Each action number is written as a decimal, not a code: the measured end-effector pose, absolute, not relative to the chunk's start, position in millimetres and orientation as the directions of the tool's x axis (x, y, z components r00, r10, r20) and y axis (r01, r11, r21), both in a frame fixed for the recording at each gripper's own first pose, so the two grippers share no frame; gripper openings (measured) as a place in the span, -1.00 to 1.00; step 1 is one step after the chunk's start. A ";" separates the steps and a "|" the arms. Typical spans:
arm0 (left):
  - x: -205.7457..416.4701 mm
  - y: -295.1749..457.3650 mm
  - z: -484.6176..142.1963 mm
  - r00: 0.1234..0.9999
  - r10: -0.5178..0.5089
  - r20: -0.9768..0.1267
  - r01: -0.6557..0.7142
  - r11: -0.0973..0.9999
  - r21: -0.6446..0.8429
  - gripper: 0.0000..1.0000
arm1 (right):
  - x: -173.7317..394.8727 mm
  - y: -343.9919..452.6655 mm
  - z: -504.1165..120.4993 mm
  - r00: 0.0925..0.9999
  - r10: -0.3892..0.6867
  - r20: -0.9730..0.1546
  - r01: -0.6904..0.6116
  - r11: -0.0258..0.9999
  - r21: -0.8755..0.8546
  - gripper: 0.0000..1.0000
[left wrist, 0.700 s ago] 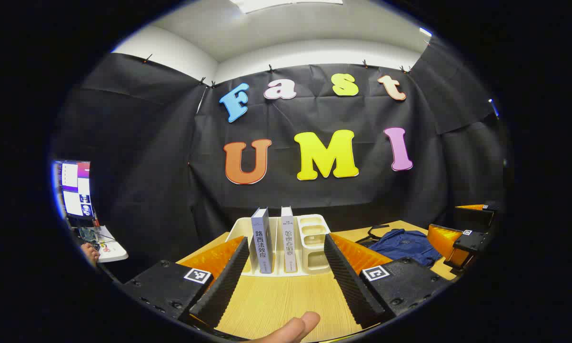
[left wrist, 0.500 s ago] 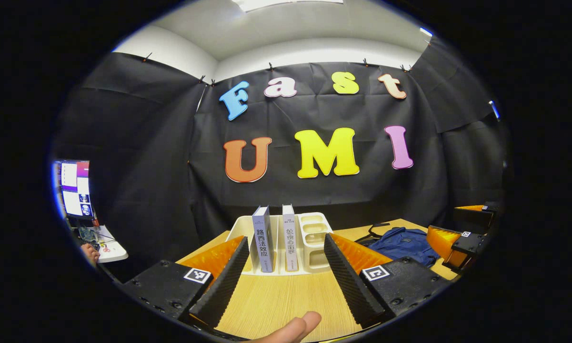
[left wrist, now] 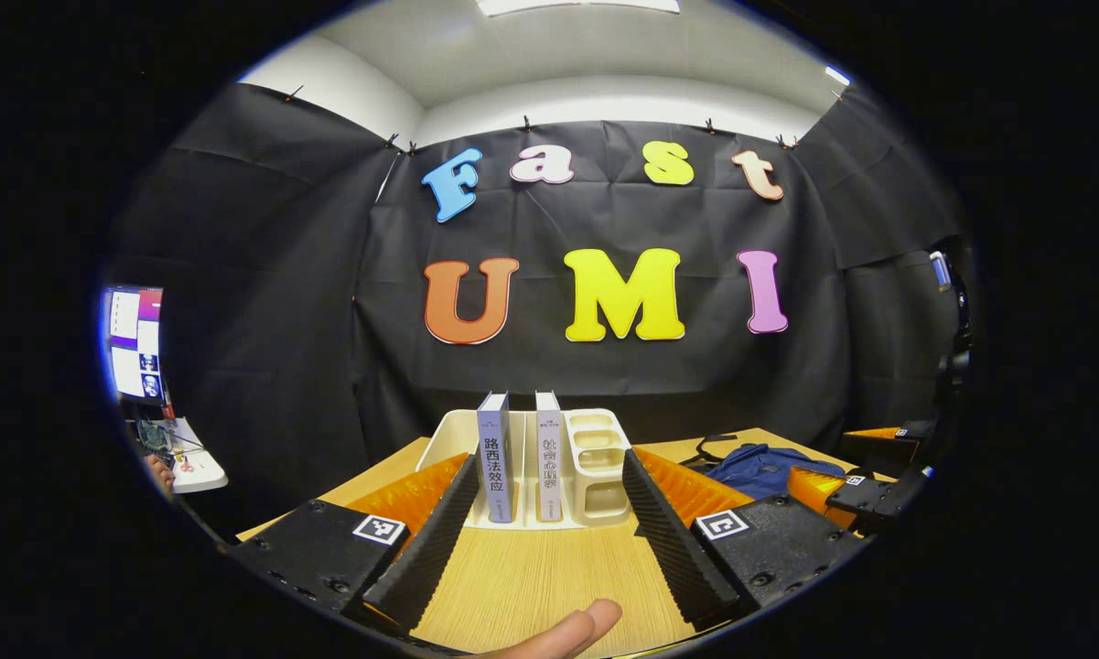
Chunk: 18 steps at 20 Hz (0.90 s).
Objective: Open the schoolbag, grab two books from the bookshelf and put them into the schoolbag.
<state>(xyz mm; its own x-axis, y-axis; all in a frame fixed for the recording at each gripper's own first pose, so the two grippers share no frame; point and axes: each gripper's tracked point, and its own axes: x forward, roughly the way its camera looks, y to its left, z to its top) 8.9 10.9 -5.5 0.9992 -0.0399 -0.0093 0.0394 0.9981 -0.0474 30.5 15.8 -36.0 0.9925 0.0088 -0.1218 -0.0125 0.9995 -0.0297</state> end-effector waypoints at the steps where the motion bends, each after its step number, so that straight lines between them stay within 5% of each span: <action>1: 10.5 10.6 -6.5 0.999 -0.043 -0.013 0.043 0.998 -0.045 0.98 | 34.1 16.1 -39.4 0.991 0.007 -0.130 -0.012 0.999 -0.033 0.96; 18: 27.8 35.2 -19.7 0.999 -0.022 -0.035 0.019 0.997 -0.073 0.98 | 129.2 77.9 -180.1 0.918 -0.083 -0.387 -0.074 0.925 -0.374 0.88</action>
